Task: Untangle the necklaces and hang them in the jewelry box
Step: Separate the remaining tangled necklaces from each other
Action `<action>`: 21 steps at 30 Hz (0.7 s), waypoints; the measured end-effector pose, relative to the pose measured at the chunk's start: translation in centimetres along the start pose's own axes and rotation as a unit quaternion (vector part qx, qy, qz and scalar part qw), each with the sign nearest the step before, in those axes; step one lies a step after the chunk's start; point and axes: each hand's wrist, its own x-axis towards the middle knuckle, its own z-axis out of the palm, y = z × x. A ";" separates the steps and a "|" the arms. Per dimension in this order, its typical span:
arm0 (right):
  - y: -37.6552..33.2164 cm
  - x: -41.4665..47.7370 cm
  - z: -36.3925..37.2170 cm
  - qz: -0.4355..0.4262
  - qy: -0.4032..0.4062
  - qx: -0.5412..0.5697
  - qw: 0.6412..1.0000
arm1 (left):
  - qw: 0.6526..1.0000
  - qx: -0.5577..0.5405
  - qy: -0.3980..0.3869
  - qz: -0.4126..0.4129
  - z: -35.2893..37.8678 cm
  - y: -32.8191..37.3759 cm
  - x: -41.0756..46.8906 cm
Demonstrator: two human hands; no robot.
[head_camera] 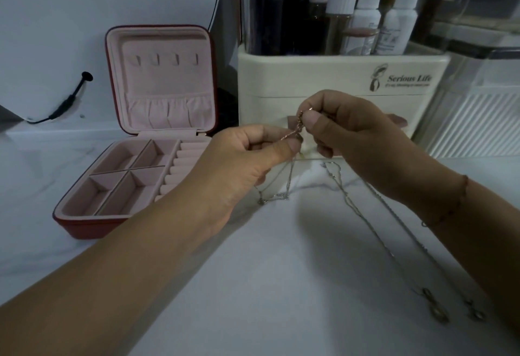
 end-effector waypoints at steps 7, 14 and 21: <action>0.1 0.4 0.3 0.108 -0.018 0.331 0.937 | 0.998 -0.052 0.042 -0.001 -0.5 -0.3 0.6; 0.3 0.3 0.3 0.140 -0.038 0.287 0.947 | 0.985 -0.166 -0.003 -0.037 -0.8 0.3 0.8; 0.9 0.1 0.4 0.150 -0.054 0.174 0.972 | 0.948 -0.310 0.024 -0.061 -2.1 1.5 1.0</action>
